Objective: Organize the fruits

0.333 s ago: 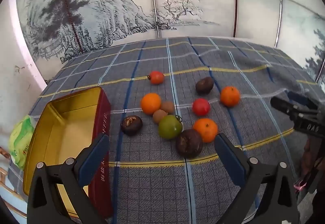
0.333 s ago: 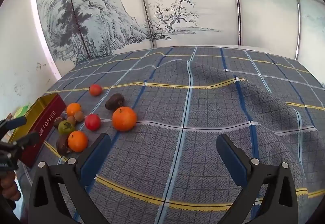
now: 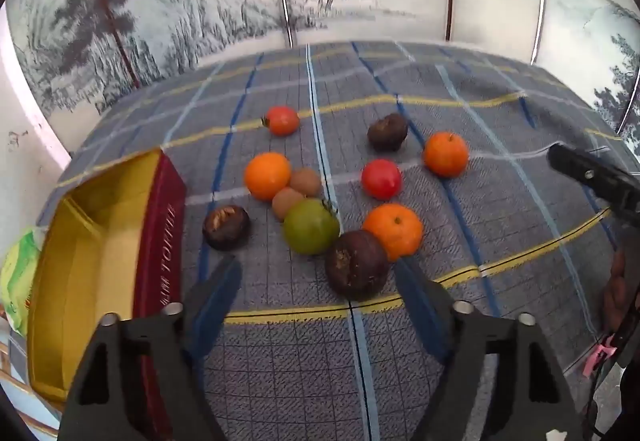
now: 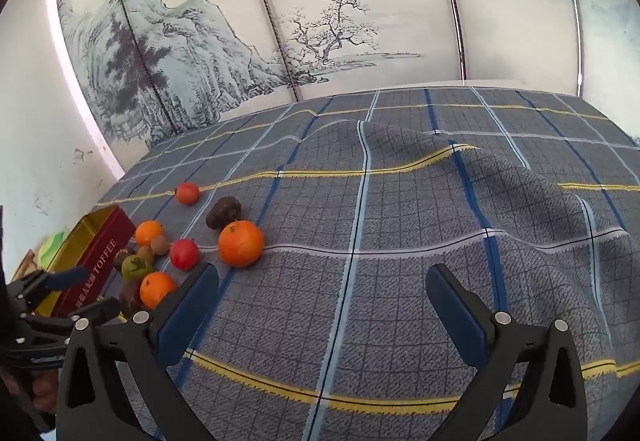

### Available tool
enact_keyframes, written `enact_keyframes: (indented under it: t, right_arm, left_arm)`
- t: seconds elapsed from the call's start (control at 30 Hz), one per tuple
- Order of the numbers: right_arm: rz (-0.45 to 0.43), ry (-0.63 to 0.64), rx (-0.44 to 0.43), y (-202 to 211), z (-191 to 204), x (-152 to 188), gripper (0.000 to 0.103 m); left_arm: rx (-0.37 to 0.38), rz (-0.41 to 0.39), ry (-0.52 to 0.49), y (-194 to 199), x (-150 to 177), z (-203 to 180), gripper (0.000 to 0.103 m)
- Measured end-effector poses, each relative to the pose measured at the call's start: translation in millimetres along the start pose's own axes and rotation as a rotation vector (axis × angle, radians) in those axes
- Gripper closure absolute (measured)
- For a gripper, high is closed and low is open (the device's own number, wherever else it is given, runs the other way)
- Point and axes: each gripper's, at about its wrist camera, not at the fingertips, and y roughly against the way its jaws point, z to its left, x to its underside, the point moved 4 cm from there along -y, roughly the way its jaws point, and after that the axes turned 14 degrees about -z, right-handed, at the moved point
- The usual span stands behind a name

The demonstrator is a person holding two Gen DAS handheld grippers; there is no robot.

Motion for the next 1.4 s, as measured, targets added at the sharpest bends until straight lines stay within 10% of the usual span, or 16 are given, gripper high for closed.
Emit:
enact_keyframes:
  t: [0.33,0.53,0.9,1.4]
  right_arm:
    - [0.01,0.002,-0.005,-0.3,-0.2,1.4,0.0]
    - [0.026,0.008,-0.003,-3.5,1.3,3.6,0.0]
    - [0.048,0.035,0.002,-8.0,6.6,5.0,0.0]
    - [0.153,0.288,-0.253,-25.9,111.8,29.2,0.021]
  left_arm:
    - [0.031,0.012,-0.025,-10.3,-1.4,-5.3,0.03]
    - [0.112,0.062,-0.012,-22.4,6.8,-7.9,0.066]
    - [0.131,0.005,-0.022,19.2,4.6,-14.4,0.067]
    - [-0.012,-0.047,-0.001,60.0,-14.7,11.1,0.066]
